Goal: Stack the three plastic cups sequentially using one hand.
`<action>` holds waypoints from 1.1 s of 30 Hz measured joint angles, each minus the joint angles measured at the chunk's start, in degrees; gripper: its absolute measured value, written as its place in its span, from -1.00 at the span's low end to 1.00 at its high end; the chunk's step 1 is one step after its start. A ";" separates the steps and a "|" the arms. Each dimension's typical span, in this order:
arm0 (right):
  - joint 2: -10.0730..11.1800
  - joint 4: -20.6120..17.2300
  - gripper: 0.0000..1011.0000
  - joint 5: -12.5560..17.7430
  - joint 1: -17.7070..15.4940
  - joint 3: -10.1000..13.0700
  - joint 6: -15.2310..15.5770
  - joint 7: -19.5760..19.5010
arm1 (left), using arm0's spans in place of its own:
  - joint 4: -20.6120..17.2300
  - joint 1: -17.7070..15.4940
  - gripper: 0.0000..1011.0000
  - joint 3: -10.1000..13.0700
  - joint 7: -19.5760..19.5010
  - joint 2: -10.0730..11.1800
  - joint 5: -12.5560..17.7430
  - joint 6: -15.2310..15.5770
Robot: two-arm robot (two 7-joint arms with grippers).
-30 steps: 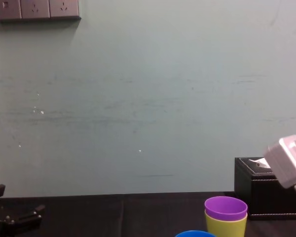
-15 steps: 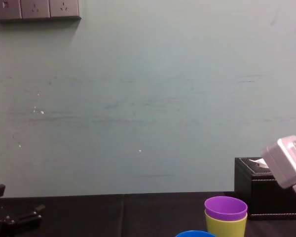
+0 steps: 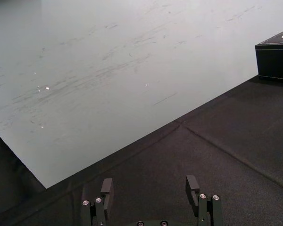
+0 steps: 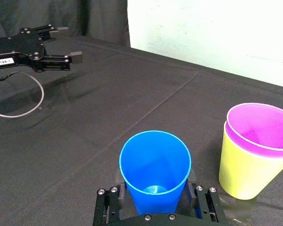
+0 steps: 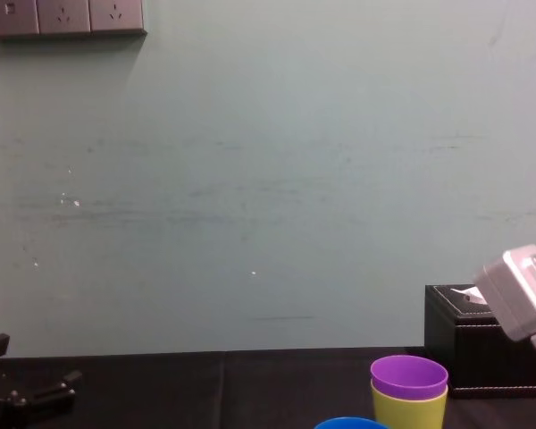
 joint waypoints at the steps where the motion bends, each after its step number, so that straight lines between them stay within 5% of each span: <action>1: 0.00 0.00 0.46 0.00 0.00 0.00 0.00 0.00 | 0.00 0.00 0.98 0.00 0.00 0.00 0.00 0.00; 11: 0.41 -1.69 0.42 0.06 -0.20 0.28 0.86 0.10 | 0.00 0.00 0.98 0.00 0.00 0.00 0.00 0.00; 33: 3.60 -11.15 0.42 4.73 3.81 3.70 10.10 0.60 | 0.00 0.00 0.98 0.00 0.00 0.00 0.00 0.00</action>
